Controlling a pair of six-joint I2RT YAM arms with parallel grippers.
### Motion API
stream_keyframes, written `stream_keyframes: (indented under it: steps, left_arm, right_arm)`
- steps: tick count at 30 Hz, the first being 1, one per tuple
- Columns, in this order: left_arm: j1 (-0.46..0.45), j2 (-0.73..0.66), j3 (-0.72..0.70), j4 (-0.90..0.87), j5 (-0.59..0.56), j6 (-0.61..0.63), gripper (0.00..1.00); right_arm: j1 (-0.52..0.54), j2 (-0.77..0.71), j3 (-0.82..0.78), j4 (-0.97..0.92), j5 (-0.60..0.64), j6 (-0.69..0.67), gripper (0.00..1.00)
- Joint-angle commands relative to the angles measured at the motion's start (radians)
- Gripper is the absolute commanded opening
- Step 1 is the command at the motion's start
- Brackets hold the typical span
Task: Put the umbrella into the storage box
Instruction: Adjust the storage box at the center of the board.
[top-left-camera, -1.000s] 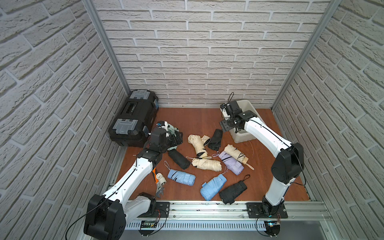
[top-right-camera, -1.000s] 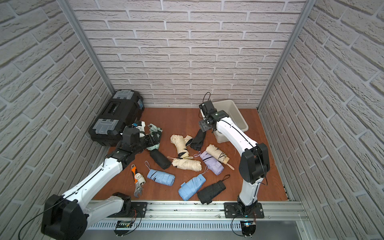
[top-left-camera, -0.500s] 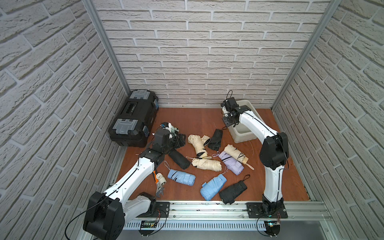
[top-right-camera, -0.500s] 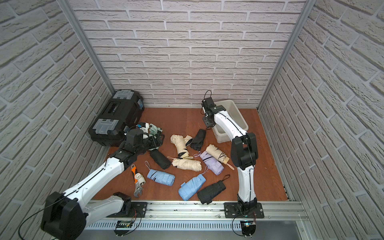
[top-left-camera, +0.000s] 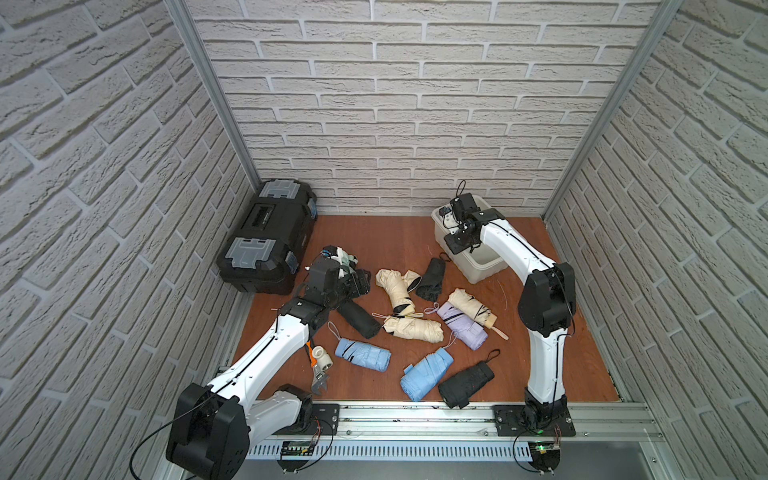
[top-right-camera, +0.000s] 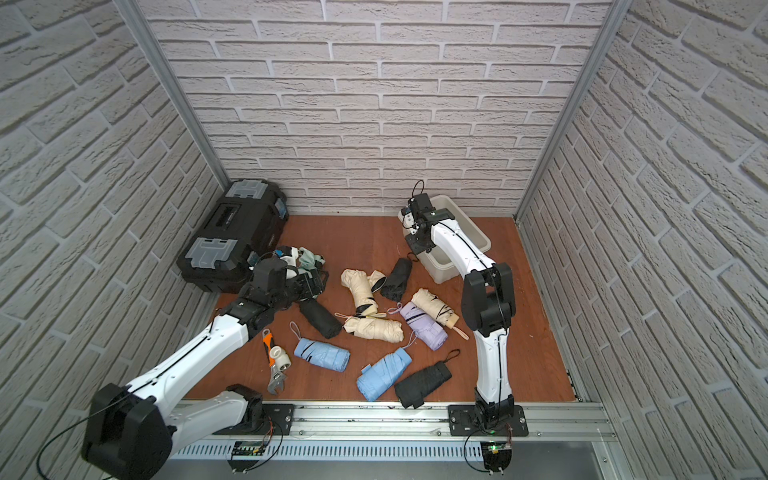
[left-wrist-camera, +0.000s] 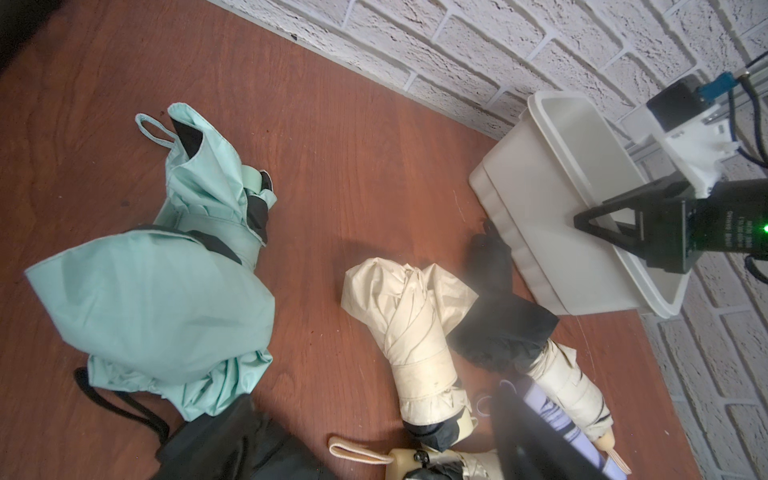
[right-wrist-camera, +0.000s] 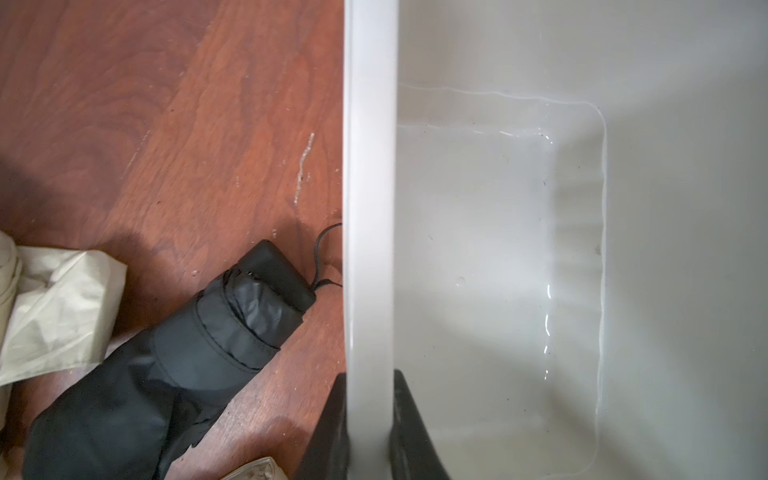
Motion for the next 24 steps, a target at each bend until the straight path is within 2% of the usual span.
stream_keyframes:
  steps: [1,7,11,13,15,17,18,22,23,24]
  left_arm:
    - [-0.008,-0.001,0.018,0.008,-0.01,0.005,0.91]
    - [-0.012,0.018,0.026,-0.021,0.007,0.009,0.91]
    - [-0.018,0.023,0.029,-0.039,0.008,0.005,0.91]
    - [-0.025,0.033,0.031,-0.046,0.006,-0.002,0.91]
    - [-0.04,0.05,0.037,-0.057,-0.008,-0.015,0.91]
    - [-0.071,0.078,0.047,-0.062,-0.031,-0.034,0.92]
    - [-0.09,0.096,0.055,-0.063,-0.048,-0.044,0.93]
    - [-0.16,0.204,0.124,-0.095,-0.133,-0.097,0.96]
    - [-0.175,0.239,0.151,-0.112,-0.157,-0.113,0.97]
    - [-0.185,0.266,0.174,-0.124,-0.174,-0.124,0.97]
  right_arm:
    - [0.019,-0.077,-0.058,0.02,-0.066,-0.137,0.04]
    - [0.022,-0.159,-0.153,0.026,-0.177,-0.277,0.03]
    - [0.025,-0.176,-0.179,0.005,-0.239,-0.321,0.03]
    - [0.025,-0.168,-0.167,-0.007,-0.232,-0.313,0.07]
    - [0.027,-0.161,-0.141,-0.02,-0.21,-0.286,0.22]
    - [0.026,-0.168,-0.113,-0.03,-0.202,-0.261,0.44]
    - [0.027,-0.18,-0.108,-0.025,-0.2,-0.247,0.52]
    - [0.026,-0.289,-0.164,0.061,-0.192,-0.157,0.85]
    - [0.027,-0.323,-0.192,0.085,-0.194,-0.126,0.91]
    - [0.028,-0.353,-0.215,0.102,-0.195,-0.091,0.92]
